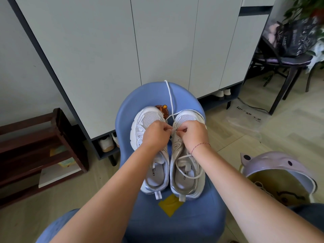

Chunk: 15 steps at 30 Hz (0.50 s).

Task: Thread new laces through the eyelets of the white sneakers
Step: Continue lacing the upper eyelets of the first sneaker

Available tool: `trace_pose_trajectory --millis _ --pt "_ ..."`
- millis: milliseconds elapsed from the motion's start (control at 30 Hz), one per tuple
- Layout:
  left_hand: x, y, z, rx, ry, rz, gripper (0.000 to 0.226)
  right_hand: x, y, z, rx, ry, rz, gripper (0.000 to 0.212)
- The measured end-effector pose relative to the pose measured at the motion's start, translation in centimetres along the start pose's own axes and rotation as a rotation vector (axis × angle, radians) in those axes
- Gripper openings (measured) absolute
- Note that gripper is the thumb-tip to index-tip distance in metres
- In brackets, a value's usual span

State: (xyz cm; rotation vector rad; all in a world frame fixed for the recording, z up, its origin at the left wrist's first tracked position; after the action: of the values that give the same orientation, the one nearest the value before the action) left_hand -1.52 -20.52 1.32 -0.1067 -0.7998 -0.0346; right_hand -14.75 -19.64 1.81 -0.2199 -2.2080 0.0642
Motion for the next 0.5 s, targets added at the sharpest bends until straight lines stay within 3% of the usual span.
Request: trace_pose_trajectory --millis 267,500 --pt "0.01 -0.32 0.35 -0.024 -0.093 -0.040 0.023 0.13 0.40 0.36 0.006 -0.161 0.063 0.007" --pt "0.21 -0.15 0.35 -0.018 -0.116 0.071 0.014 0.48 0.18 0.16 0.038 -0.147 0.070 0.009"
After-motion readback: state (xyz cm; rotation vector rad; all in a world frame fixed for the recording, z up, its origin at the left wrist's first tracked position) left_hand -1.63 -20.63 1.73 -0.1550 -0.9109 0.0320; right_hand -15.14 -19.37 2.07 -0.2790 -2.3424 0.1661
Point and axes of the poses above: each hand's wrist, its own y-axis away from the middle knuckle, its own x-axis out of the back of the hand, z = x × y, the point moved 9 cm from there along -y, towards the middle knuckle, and after that the axes turned 1 degree about -x, right-handed, at the moved point
